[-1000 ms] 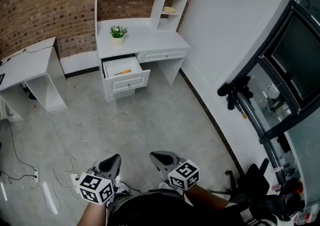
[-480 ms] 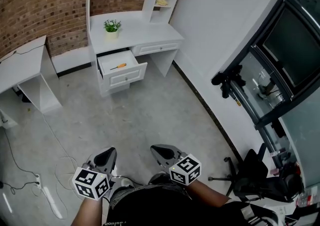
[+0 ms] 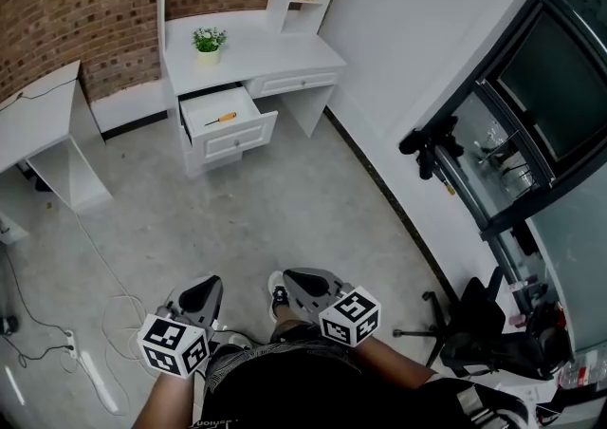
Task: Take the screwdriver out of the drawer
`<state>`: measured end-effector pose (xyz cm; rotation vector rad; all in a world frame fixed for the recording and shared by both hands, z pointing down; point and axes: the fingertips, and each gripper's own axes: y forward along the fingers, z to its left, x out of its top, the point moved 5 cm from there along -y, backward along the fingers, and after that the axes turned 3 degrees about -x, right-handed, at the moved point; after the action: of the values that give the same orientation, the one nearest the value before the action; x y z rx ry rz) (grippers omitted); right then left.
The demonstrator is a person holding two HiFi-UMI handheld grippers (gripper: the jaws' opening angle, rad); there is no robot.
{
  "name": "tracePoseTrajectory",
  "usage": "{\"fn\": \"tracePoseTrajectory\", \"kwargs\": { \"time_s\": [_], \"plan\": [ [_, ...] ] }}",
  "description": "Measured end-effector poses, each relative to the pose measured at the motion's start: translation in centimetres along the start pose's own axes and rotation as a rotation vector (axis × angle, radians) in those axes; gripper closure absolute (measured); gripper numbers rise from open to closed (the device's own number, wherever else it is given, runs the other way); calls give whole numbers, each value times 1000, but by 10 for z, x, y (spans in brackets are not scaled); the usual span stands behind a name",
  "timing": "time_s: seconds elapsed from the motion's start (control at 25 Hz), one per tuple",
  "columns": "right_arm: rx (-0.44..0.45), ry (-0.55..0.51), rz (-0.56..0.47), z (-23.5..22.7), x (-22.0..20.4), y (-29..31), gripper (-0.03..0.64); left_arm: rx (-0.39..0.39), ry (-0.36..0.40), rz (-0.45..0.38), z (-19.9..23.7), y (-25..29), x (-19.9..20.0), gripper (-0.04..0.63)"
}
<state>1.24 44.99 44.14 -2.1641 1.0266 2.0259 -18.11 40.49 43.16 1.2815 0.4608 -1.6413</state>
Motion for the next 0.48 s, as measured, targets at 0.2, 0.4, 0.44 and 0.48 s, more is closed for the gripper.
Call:
{"fn": "tracePoseTrajectory", "kwargs": {
  "time_s": [0.2,0.4,0.44,0.48],
  "plan": [
    [18,2,-17,-18,8,16,612,13,2,-1,5,14,3,577],
    [65,-18,-28,-39,33,38,612,58,-13,-12,14,28,15,577],
    [75,-23,-32,-45,39,44,612,72,-18,-15,19,32,18,577],
    [83,-27,-34,-51,45,51,612,85,-23,-17,25,37,22,577]
  ]
}}
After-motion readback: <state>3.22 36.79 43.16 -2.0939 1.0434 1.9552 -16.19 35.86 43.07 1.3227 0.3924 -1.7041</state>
